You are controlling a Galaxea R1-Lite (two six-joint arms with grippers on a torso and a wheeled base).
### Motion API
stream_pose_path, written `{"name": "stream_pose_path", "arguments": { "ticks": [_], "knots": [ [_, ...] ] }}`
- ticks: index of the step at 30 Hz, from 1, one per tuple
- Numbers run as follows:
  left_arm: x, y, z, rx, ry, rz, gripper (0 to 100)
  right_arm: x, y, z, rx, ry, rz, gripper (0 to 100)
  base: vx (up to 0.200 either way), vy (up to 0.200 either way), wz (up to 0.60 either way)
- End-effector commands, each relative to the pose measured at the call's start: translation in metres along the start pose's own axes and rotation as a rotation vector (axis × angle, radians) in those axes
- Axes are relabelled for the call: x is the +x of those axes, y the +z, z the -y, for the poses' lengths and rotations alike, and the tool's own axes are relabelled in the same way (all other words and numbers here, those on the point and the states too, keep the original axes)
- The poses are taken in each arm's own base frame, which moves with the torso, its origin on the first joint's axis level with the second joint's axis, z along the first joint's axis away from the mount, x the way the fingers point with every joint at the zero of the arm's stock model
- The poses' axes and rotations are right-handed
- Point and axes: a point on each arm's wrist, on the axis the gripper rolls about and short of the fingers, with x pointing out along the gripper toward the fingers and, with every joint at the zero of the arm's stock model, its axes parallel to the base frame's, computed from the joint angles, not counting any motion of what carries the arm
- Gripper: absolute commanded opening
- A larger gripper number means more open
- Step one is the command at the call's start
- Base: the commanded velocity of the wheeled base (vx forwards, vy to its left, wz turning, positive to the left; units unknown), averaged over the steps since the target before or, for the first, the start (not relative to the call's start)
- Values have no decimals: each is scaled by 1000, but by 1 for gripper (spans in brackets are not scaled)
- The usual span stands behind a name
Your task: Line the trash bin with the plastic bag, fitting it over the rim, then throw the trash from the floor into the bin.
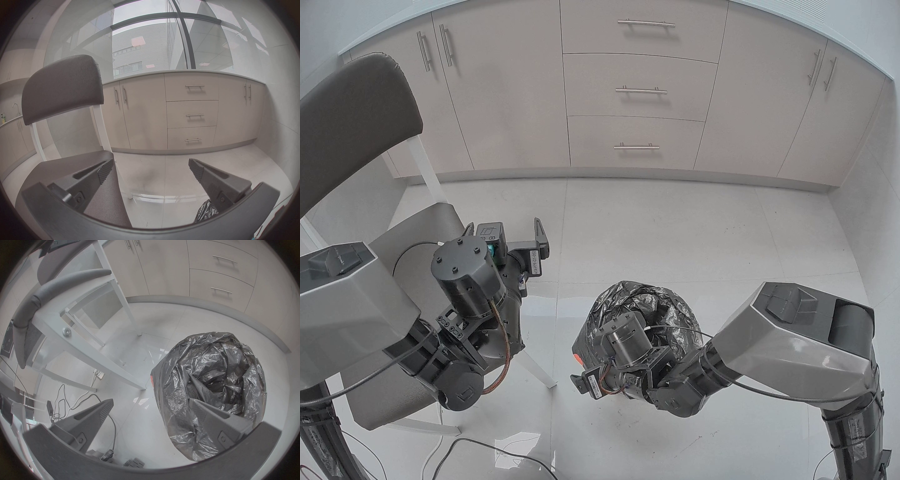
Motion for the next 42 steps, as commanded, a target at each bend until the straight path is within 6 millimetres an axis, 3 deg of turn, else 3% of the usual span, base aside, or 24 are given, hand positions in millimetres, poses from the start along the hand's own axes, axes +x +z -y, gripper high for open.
{"name": "stream_pose_path", "arguments": {
  "ticks": [1,8,42],
  "knots": [
    [1,-3,1,4,0,-4,100,15,-14,-1,-6,4,-19,100,0,0,0],
    [1,-6,2,8,-1,-9,100,29,-15,0,-2,1,-11,100,0,0,0],
    [1,-8,3,12,-3,-13,100,29,-27,-34,-55,57,-27,100,0,0,0]
  ]
}}
